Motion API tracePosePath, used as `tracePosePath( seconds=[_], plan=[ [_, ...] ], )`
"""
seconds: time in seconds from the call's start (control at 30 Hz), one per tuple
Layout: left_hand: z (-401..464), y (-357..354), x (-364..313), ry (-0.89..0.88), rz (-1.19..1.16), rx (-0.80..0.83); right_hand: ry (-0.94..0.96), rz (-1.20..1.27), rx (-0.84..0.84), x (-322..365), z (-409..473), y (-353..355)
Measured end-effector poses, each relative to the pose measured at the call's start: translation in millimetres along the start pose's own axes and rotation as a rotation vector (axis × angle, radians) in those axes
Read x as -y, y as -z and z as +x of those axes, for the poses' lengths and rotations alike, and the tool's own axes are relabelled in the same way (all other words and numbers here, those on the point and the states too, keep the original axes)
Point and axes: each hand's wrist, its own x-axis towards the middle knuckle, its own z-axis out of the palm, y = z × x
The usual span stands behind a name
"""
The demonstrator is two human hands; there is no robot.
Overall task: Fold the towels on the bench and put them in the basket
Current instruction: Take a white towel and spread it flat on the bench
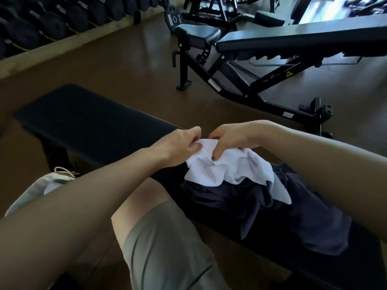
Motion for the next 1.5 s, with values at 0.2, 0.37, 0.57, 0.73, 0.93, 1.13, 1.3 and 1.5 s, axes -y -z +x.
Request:
tracePosePath(
  seconds=[0.2,0.37,0.57,0.73,0.93,1.13,1.3,1.5],
  plan=[
    [-1.1,20.4,-3.2,0.011,-0.319,0.025,0.111,0.247,-0.236,17.1,-16.9,21.1],
    [5.4,26.0,1.1,-0.036,-0.377,-0.045,0.218,0.501,-0.349,36.6,-22.6,38.7],
    [2.0,44.4,-5.1,-0.071,-0.475,-0.306,0.264,0.622,-0.258,52.3,-32.0,55.0],
    [-4.4,68.8,-19.6,-0.072,-0.623,-0.422,0.220,0.481,-0.016,56.9,-42.4,62.6],
    [-4.4,74.8,-23.9,-0.068,-0.516,-0.413,0.092,0.393,0.084,56.9,-36.3,60.9],
    [-3.4,74.4,-19.5,0.025,-0.758,-0.504,0.061,0.311,0.239,40.7,-24.4,51.7],
    [-4.2,94.8,-22.8,0.103,-0.991,-0.551,-0.066,0.105,0.290,31.0,4.9,5.6],
    [-9.1,107.3,-24.3,0.237,-1.224,-0.548,-0.013,-0.060,0.063,38.2,30.7,-45.1]
  ],
)
